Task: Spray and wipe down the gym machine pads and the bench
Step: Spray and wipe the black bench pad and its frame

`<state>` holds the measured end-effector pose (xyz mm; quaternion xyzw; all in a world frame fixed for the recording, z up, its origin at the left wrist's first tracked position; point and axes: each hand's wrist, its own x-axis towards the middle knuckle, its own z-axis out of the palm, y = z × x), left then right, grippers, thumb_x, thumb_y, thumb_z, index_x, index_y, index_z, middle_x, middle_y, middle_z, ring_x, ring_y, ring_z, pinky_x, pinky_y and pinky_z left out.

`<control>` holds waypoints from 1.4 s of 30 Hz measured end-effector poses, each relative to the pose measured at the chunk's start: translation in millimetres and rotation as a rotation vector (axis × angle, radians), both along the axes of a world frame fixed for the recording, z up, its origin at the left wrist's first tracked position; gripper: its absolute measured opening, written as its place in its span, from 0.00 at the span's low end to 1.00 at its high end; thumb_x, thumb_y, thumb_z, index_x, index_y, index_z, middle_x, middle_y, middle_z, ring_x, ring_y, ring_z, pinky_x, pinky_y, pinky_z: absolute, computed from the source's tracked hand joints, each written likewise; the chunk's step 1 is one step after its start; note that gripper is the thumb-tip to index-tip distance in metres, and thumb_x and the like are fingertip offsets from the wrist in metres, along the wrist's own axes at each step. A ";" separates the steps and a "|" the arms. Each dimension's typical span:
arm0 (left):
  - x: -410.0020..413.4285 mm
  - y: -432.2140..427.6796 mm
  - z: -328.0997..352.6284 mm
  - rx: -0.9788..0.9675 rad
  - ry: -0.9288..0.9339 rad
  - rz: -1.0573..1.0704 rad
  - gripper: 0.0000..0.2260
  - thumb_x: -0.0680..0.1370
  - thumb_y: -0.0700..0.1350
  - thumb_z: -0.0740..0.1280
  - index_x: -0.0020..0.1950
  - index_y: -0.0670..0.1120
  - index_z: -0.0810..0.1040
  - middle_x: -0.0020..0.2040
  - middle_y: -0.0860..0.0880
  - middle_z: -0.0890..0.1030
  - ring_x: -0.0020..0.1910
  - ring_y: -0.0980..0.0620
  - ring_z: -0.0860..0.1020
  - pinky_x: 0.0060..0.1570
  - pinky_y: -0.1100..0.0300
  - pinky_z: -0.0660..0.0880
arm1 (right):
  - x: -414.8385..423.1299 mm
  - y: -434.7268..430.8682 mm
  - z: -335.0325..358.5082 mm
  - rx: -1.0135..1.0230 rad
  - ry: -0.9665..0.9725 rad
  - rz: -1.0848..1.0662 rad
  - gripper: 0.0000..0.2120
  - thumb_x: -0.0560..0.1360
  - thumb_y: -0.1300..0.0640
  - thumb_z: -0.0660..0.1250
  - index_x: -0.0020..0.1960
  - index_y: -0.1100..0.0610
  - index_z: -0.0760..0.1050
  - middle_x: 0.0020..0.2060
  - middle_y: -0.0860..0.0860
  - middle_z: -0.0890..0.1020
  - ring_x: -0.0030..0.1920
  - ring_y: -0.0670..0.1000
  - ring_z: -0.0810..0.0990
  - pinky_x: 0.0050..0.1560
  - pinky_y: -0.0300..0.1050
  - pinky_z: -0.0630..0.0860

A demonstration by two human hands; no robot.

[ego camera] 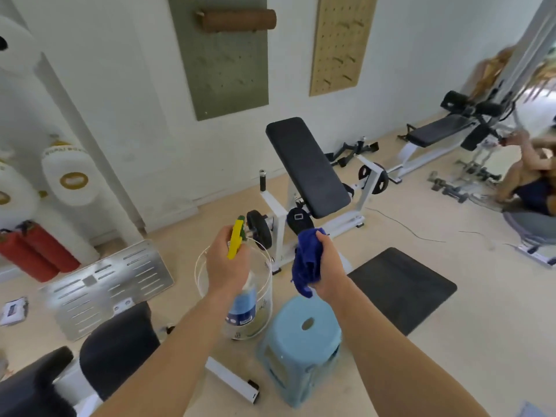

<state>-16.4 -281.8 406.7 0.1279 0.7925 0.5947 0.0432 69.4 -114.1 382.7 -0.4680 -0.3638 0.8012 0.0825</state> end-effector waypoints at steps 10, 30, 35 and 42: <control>53.9 165.9 23.2 0.195 -0.015 0.083 0.07 0.82 0.48 0.67 0.49 0.44 0.77 0.41 0.46 0.79 0.40 0.43 0.82 0.43 0.51 0.82 | 58.3 83.2 -38.2 -0.164 -0.119 -0.087 0.19 0.78 0.40 0.64 0.48 0.57 0.70 0.45 0.56 0.81 0.47 0.59 0.81 0.59 0.58 0.78; 52.3 441.0 8.6 0.149 -0.095 0.007 0.08 0.77 0.39 0.67 0.54 0.48 0.74 0.44 0.49 0.81 0.40 0.45 0.87 0.43 0.55 0.81 | 30.8 366.4 -64.3 0.005 -0.139 0.218 0.20 0.77 0.41 0.64 0.59 0.56 0.73 0.49 0.58 0.84 0.48 0.58 0.83 0.59 0.55 0.78; -10.3 476.5 -8.5 0.083 -0.071 0.037 0.07 0.79 0.39 0.65 0.55 0.46 0.75 0.45 0.50 0.81 0.39 0.44 0.86 0.41 0.56 0.81 | -35.0 424.3 -48.8 0.369 -0.209 0.310 0.19 0.76 0.44 0.63 0.58 0.56 0.70 0.50 0.58 0.82 0.51 0.59 0.82 0.58 0.55 0.79; -74.7 516.1 -3.5 0.038 -0.041 -0.022 0.08 0.79 0.37 0.64 0.57 0.46 0.75 0.50 0.50 0.79 0.45 0.40 0.84 0.33 0.71 0.76 | -124.1 535.7 -18.4 0.437 -0.200 0.181 0.18 0.76 0.45 0.62 0.59 0.56 0.70 0.43 0.57 0.79 0.43 0.58 0.78 0.50 0.53 0.77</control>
